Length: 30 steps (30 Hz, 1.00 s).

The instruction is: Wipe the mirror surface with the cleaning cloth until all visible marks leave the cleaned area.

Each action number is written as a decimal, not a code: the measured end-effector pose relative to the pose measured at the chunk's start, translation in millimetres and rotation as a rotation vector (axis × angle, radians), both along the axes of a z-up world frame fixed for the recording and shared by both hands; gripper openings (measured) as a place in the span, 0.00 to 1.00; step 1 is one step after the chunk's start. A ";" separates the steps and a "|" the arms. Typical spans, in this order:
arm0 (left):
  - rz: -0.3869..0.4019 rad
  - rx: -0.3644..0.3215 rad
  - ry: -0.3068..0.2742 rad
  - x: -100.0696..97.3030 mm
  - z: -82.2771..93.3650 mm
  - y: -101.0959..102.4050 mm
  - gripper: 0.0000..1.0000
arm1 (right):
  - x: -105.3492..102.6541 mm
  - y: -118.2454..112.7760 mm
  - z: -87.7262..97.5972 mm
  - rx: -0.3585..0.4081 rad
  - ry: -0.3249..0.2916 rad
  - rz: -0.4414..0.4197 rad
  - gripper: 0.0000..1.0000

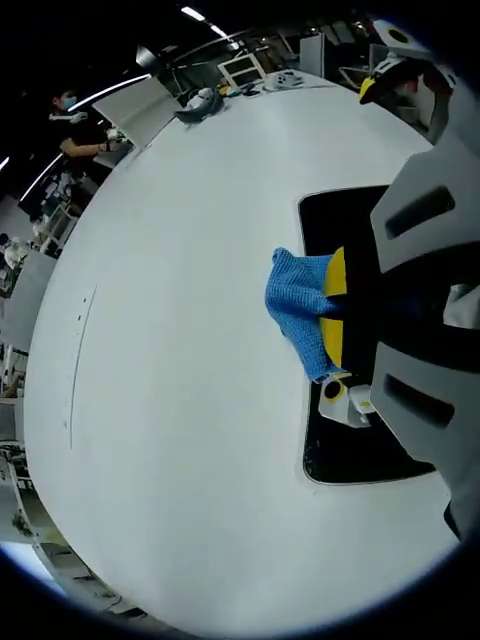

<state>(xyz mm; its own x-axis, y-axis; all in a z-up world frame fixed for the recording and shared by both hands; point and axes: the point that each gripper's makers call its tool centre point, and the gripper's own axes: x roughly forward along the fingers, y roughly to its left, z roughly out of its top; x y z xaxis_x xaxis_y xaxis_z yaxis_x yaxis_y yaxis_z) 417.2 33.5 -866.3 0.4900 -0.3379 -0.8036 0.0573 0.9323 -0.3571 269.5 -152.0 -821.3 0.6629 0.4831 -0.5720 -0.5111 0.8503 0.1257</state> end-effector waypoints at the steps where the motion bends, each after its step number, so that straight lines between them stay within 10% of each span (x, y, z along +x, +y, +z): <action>1: -0.004 -0.001 0.000 0.0 0.2 -2.4 0.01 | -0.1 0.2 0.9 0.001 -0.001 -0.002 0.96; 30: -0.059 -0.058 -0.016 3.3 1.3 -74.1 0.02 | 1.1 -2.0 0.5 0.011 0.010 -0.025 0.95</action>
<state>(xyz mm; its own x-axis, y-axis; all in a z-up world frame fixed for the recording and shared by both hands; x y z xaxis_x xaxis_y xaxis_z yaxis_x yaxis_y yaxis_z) 420.4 -40.6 -865.0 0.4803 -0.4128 -0.7739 0.1181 0.9047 -0.4092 270.6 -154.0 -820.8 0.6694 0.4730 -0.5729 -0.4885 0.8612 0.1402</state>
